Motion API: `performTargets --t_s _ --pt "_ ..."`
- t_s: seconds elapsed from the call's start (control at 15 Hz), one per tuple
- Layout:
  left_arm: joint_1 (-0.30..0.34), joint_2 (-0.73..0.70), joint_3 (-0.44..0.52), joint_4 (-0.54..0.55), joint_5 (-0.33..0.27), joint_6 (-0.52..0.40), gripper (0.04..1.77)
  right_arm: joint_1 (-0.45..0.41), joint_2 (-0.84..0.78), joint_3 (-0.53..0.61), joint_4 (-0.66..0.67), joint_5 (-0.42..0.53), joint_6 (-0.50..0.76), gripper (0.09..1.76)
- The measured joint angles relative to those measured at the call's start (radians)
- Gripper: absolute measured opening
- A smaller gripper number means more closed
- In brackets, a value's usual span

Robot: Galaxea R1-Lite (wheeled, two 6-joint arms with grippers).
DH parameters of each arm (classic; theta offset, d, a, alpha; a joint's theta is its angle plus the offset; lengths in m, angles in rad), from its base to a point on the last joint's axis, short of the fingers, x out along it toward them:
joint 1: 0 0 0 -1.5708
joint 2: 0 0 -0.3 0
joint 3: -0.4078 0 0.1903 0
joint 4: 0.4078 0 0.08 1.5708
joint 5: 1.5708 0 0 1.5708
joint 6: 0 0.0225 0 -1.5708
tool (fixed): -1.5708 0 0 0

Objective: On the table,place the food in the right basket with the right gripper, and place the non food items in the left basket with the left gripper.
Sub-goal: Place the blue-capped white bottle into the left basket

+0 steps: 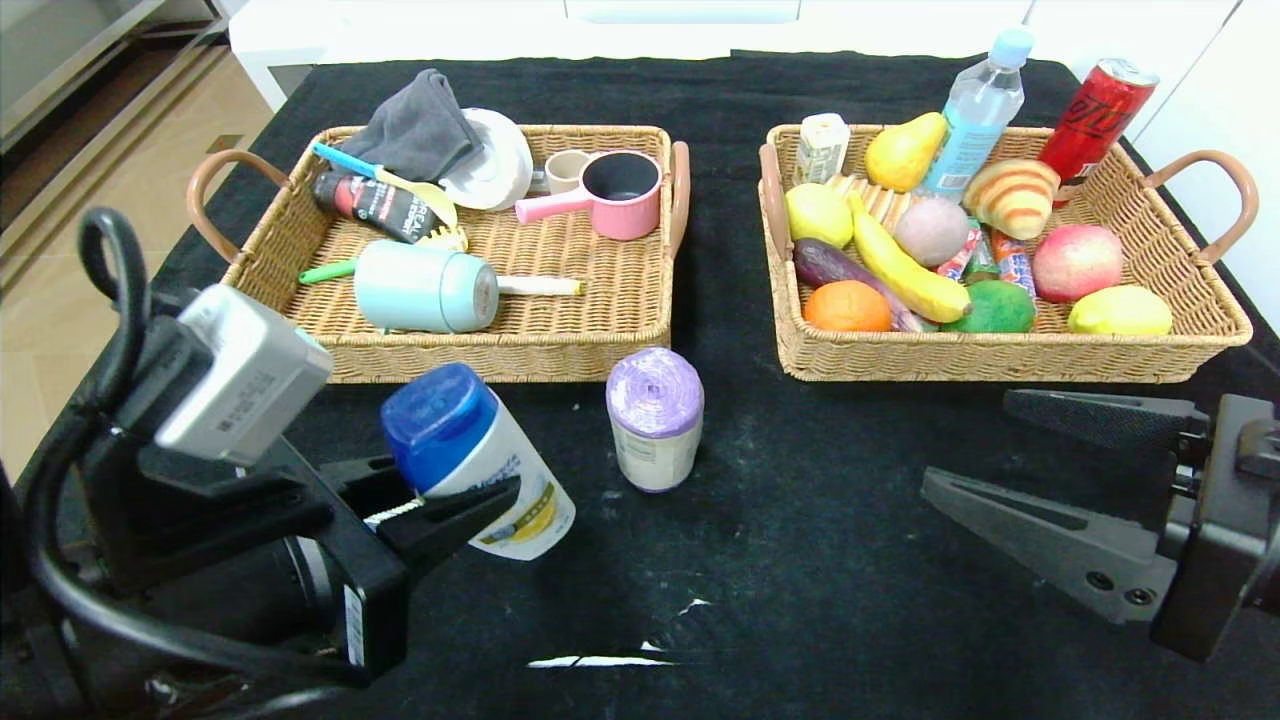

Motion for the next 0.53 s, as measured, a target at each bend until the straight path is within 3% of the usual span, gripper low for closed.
performTargets --t_s 0.33,0.53 --pt "0.046 -0.029 -0.102 -0.02 0.091 -0.073 0.59 0.0 0.001 0.002 -0.001 0.0 0.0 1.7" --pt "0.057 -0.021 -0.111 -0.111 0.101 -0.079 0.59 0.0 0.001 0.002 -0.001 0.0 -0.001 1.7"
